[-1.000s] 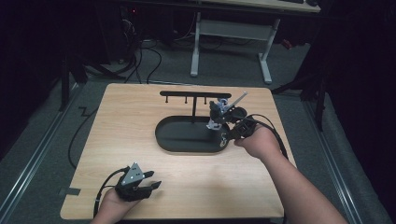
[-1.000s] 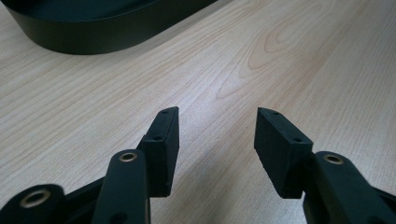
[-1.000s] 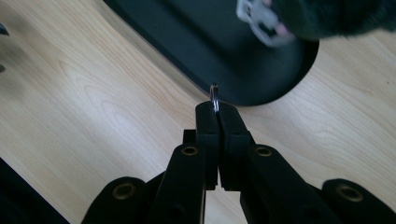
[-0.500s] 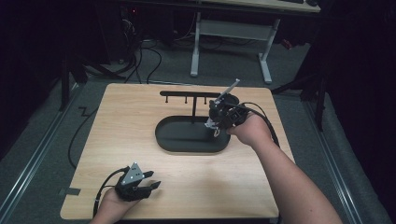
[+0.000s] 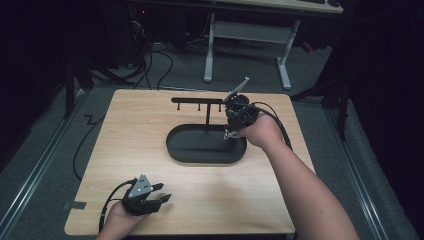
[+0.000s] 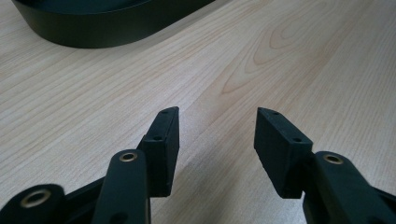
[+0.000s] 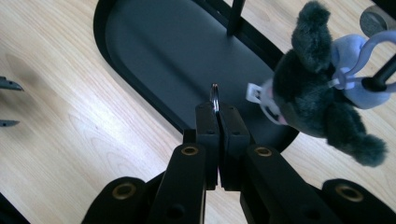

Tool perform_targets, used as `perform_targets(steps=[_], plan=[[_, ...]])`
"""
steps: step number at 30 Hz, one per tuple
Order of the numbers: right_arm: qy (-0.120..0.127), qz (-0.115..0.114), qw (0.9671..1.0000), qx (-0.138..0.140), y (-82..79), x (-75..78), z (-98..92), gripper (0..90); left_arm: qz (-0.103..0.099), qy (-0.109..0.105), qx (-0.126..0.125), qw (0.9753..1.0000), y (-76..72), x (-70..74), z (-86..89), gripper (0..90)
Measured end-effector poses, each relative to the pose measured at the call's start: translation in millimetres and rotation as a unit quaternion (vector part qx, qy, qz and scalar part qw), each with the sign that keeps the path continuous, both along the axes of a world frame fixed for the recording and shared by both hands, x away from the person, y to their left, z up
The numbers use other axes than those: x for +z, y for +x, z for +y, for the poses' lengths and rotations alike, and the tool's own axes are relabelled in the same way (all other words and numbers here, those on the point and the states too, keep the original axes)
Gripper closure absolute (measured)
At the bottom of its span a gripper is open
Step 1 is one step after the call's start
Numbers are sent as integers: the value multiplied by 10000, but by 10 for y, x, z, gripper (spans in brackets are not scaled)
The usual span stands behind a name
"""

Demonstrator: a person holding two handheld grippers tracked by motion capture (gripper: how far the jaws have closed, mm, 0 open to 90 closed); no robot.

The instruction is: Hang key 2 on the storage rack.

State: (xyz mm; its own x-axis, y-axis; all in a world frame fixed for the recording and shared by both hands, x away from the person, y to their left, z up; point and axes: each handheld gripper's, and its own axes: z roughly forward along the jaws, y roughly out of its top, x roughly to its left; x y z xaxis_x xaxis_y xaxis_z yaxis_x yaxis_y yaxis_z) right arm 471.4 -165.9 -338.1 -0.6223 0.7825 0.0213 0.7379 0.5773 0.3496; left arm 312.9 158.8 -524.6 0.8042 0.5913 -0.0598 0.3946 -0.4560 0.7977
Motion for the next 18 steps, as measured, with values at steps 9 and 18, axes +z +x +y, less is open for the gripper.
perform_targets(steps=[9, 18], plan=[[-2, 10, 10000, 85, 85, 50, 76, 892, 26, 40, -4, 10000, -21, -19, 19, 510], [10, -126, 9999, 66, 176, 149, 195, 892, 1, 35, 30, 10000, -29, -14, 31, 511]])
